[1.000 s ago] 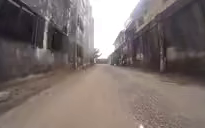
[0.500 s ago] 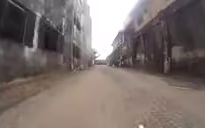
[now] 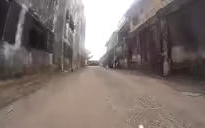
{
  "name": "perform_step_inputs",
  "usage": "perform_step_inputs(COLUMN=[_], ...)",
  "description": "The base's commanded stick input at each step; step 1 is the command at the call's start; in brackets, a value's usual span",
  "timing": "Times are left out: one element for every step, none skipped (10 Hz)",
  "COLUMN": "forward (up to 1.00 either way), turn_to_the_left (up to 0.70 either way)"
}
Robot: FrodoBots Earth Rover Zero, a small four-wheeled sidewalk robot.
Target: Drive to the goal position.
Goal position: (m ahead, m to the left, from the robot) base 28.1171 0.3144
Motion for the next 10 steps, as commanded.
perform_step_inputs(forward=[1.0, 1.0, 1.0, 1.0, 1.0, 1.0, 1.0, 1.0, 1.0, 1.0], turn_to_the_left=[0.0, 0.0, 0.0, 0.0, 0.0, 0.0, 0.09, 0.27, 0.27, 0.0])
